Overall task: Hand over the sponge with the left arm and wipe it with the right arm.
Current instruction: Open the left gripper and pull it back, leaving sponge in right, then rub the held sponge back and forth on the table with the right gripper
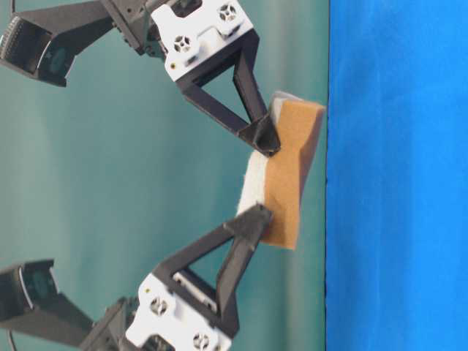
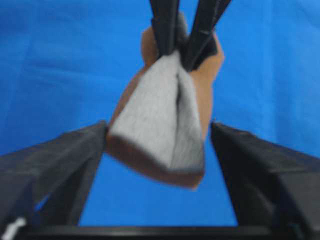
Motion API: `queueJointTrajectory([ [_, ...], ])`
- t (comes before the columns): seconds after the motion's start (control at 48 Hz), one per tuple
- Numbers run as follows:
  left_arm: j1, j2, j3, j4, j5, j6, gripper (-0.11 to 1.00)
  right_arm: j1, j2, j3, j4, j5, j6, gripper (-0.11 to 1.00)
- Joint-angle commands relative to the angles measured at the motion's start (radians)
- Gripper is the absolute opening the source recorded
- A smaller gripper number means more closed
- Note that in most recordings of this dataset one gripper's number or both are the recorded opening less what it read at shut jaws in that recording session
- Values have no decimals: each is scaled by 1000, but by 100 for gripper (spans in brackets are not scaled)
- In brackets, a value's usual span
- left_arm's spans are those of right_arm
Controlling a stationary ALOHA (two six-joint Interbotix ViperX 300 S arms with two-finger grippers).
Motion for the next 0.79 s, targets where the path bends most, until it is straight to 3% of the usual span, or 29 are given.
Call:
queueJointTrajectory([
  [0.0, -2, -57, 14, 5, -25, 20, 88, 3, -29, -8, -3, -2, -2, 15],
  [0.334, -3, -250, 187, 2, -219, 52, 87, 6, -38, 3, -3, 0, -2, 15],
  [0.771, -2, -311, 235, -2, -235, 51, 87, 44, -5, -15, -2, 14, 6, 15],
])
